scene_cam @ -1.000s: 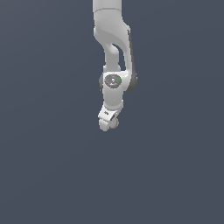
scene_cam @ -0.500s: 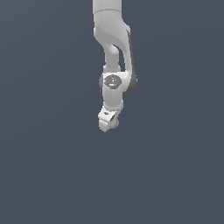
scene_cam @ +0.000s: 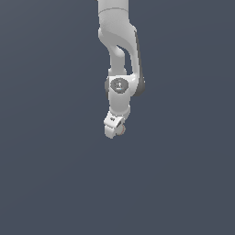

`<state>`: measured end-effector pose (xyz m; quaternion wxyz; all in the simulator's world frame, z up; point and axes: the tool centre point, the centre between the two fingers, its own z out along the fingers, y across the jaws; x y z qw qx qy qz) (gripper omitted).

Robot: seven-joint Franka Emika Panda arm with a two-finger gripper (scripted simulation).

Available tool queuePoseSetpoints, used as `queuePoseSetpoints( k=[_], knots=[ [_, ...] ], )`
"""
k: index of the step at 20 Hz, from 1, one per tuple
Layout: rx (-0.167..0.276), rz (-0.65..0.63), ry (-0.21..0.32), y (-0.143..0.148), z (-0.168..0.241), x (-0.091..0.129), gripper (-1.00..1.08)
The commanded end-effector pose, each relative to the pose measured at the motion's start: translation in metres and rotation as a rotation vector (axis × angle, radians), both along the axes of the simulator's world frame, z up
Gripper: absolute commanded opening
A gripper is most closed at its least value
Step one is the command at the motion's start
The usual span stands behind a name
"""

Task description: Pick up the object and move it to a goal position.

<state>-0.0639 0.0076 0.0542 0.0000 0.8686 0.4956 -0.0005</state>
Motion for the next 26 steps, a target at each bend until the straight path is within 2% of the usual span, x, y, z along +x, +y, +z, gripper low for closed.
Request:
queuePoseSetpoints(
  k=[1,8,26],
  knots=[
    [0.0,0.001,-0.003,0.005,0.007,0.006,-1.0],
    [0.001,0.001,-0.002,0.027,0.038,0.03,-1.0],
    [0.002,0.001,-0.001,0.1,0.142,0.118,-1.0]
  ],
)
